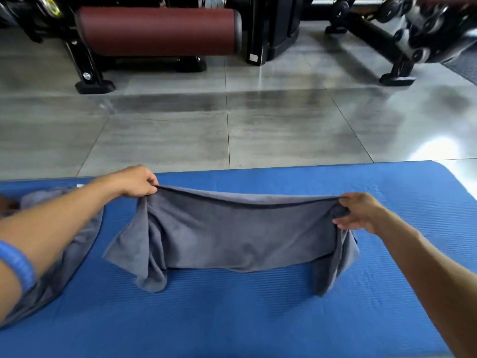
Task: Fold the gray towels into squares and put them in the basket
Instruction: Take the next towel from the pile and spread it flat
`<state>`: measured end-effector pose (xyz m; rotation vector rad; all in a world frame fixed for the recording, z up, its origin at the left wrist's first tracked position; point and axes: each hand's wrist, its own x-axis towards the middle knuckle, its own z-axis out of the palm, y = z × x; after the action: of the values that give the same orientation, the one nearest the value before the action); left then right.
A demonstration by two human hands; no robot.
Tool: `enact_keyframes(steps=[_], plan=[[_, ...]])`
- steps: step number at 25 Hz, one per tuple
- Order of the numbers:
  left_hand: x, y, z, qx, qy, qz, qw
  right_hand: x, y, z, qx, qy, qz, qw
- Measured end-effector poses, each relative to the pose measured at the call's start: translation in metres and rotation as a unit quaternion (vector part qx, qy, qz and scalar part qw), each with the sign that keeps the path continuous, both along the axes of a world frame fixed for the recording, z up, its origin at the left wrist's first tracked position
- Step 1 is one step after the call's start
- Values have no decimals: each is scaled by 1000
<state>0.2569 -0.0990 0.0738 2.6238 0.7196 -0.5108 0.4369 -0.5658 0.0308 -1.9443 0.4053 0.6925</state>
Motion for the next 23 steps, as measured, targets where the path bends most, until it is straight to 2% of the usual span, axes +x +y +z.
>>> enact_keyframes(steps=[1, 2, 3, 5, 6, 7, 9, 11, 13, 15, 17, 19, 23], plan=[[8, 3, 2, 63, -56, 14, 996, 7, 13, 3, 39, -34, -26, 998], [14, 6, 10, 85, -149, 63, 983, 15, 22, 11, 79, -98, -45, 991], [18, 10, 22, 79, -260, 127, 954, 25, 29, 22, 105, -193, -60, 974], [22, 15, 53, 47, -462, 203, 862, 41, 38, 54, 114, -371, -102, 916], [22, 14, 66, 54, -508, 194, 837, 45, 39, 67, 108, -421, -112, 894], [19, 10, 74, 81, -520, 171, 833, 45, 39, 77, 86, -452, -113, 880], [9, 1, 71, 111, -482, 122, 861, 39, 30, 74, 8, -484, -88, 871], [-11, 2, 44, 94, -390, 60, 914, 26, 12, 46, -106, -484, -9, 868], [-35, 8, 6, 68, -285, -20, 956, 10, -9, 6, -229, -450, 100, 857], [-56, 6, -28, 88, -163, -95, 978, -8, -28, -31, -301, -378, 169, 859], [-67, -11, -54, 112, -49, -153, 981, -29, -42, -60, -346, -296, 215, 864], [-68, -33, -74, 104, 13, -200, 974, -49, -50, -82, -383, -241, 258, 854], [-67, -73, -99, 88, 116, -277, 950, -68, -56, -103, -432, -236, 302, 817]])
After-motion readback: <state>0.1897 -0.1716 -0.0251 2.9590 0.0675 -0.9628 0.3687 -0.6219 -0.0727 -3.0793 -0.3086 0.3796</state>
